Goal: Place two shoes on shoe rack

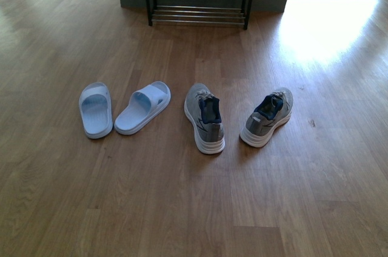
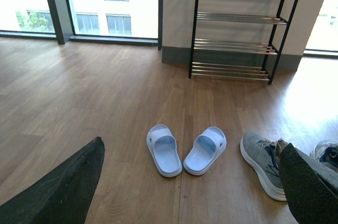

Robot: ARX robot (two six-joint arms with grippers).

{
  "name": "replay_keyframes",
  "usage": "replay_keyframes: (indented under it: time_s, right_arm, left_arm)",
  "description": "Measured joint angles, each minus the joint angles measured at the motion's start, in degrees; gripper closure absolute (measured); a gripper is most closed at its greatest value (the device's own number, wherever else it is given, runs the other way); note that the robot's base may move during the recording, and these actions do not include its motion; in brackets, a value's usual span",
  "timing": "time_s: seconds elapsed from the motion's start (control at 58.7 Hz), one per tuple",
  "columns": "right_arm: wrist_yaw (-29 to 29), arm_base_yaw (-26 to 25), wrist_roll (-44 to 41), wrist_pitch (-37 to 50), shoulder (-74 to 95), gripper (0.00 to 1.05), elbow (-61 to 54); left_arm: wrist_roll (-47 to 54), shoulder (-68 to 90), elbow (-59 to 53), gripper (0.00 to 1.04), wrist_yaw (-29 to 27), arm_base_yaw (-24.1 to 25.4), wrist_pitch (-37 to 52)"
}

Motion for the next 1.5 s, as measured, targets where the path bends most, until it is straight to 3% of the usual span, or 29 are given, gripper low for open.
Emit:
replay_keyframes:
  time_s: [1.5]
  right_arm:
    - [0.0, 0.0, 0.0, 0.0, 0.0, 0.09, 0.0]
  left_arm:
    - [0.0, 0.0, 0.0, 0.09, 0.0, 0.0, 0.0]
